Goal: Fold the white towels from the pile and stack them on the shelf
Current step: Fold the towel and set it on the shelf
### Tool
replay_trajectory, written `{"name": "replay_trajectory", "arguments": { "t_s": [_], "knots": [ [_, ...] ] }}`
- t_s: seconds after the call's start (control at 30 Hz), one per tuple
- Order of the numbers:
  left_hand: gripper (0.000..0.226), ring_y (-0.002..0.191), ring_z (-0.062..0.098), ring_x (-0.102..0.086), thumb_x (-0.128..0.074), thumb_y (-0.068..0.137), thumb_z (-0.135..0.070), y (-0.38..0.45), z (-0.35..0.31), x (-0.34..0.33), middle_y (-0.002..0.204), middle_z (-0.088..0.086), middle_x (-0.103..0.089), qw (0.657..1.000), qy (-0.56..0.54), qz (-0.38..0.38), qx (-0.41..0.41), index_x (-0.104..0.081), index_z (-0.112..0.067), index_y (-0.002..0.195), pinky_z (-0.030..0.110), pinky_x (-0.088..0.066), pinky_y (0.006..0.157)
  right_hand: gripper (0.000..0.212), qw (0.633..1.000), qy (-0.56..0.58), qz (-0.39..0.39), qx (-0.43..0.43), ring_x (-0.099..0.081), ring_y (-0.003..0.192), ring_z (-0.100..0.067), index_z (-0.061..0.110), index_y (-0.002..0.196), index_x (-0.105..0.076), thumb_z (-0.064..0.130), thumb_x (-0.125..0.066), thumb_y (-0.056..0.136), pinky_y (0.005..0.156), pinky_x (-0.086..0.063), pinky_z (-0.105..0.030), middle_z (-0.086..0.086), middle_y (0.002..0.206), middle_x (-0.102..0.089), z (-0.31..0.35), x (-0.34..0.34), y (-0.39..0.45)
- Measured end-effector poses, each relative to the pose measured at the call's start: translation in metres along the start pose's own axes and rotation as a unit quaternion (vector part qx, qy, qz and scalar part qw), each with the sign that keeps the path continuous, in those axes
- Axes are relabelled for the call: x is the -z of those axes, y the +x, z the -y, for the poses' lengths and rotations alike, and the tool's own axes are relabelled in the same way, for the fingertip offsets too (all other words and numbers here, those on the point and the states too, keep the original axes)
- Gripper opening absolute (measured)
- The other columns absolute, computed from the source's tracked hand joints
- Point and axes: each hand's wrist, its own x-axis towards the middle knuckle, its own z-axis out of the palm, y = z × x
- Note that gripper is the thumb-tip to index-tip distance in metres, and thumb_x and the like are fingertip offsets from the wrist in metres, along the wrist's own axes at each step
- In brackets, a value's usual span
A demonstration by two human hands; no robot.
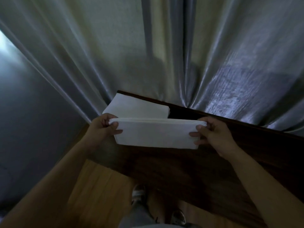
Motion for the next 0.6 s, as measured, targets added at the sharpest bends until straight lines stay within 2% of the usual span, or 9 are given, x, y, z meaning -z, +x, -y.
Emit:
{"name": "replay_trajectory", "arguments": {
  "t_s": [0.13,0.27,0.33,0.4,0.43,0.5,0.53,0.6],
  "knots": [
    [0.012,0.108,0.029,-0.068,-0.061,0.094,0.004,0.028,0.01,0.028,0.112,0.013,-0.067,0.999,0.017,-0.032,-0.007,-0.062,-0.006,0.101,0.028,-0.063,0.075,0.018,0.999,-0.022,-0.031,0.025,-0.077,0.088,-0.029,0.009,0.116,-0.066,0.003,-0.06,0.1,0.067,-0.065,-0.044,-0.014,0.106,-0.074,0.003,-0.037,0.022],
    [0.014,0.105,0.039,-0.067,-0.06,0.095,0.002,0.068,0.012,0.074,0.107,0.014,-0.069,0.999,0.023,0.008,-0.025,-0.061,-0.006,0.106,0.026,-0.061,0.068,0.015,0.996,-0.027,-0.076,0.025,-0.078,0.084,-0.025,0.018,0.104,-0.067,0.005,-0.062,0.099,0.063,-0.065,-0.041,-0.014,0.103,-0.073,0.016,-0.082,0.045],
    [0.011,0.098,0.045,-0.067,-0.066,0.094,-0.011,0.086,0.011,0.098,0.105,0.018,-0.068,0.998,0.037,0.028,-0.034,-0.061,-0.012,0.104,0.034,-0.062,0.066,0.012,0.995,-0.038,-0.096,0.014,-0.078,0.083,-0.024,0.017,0.104,-0.067,0.007,-0.062,0.099,0.059,-0.063,-0.042,-0.016,0.101,-0.073,0.019,-0.103,0.052],
    [0.024,0.091,0.047,-0.067,-0.07,0.082,-0.033,0.1,0.01,0.118,0.102,0.019,-0.067,0.996,0.047,0.047,-0.057,-0.062,-0.019,0.1,0.055,-0.061,0.07,0.012,0.99,-0.075,-0.116,0.004,-0.077,0.078,-0.022,0.017,0.106,-0.067,0.009,-0.062,0.099,0.054,-0.061,-0.039,-0.014,0.096,-0.073,0.017,-0.122,0.056],
    [0.028,0.088,0.044,-0.068,-0.068,0.078,-0.041,0.108,0.011,0.126,0.099,0.016,-0.068,0.994,0.062,0.057,-0.067,-0.062,-0.023,0.098,0.059,-0.058,0.072,0.013,0.987,-0.103,-0.125,0.006,-0.076,0.075,-0.018,0.02,0.104,-0.068,0.009,-0.062,0.099,0.051,-0.06,-0.036,-0.011,0.092,-0.073,0.015,-0.13,0.056],
    [0.021,0.081,0.03,-0.069,-0.066,0.078,-0.044,0.12,0.015,0.139,0.091,0.007,-0.068,0.99,0.088,0.07,-0.089,-0.061,-0.029,0.092,0.045,-0.058,0.069,0.019,0.976,-0.165,-0.141,0.023,-0.072,0.074,-0.005,0.028,0.099,-0.069,0.009,-0.064,0.097,0.054,-0.056,-0.022,0.001,0.088,-0.073,0.01,-0.144,0.057],
    [0.013,0.078,0.023,-0.068,-0.068,0.082,-0.04,0.127,0.019,0.144,0.089,0.003,-0.067,0.988,0.094,0.08,-0.095,-0.061,-0.032,0.089,0.036,-0.058,0.065,0.02,0.971,-0.188,-0.146,0.03,-0.069,0.078,0.002,0.028,0.099,-0.069,0.008,-0.065,0.097,0.059,-0.052,-0.013,0.008,0.089,-0.073,0.008,-0.15,0.057],
    [0.011,0.076,0.018,-0.067,-0.07,0.088,-0.035,0.143,0.025,0.154,0.089,0.001,-0.066,0.985,0.114,0.092,-0.096,-0.06,-0.032,0.089,0.026,-0.057,0.062,0.023,0.965,-0.209,-0.153,0.035,-0.065,0.087,0.011,0.029,0.1,-0.069,0.007,-0.066,0.095,0.07,-0.047,-0.005,0.016,0.089,-0.073,0.007,-0.16,0.057]
  ]
}}
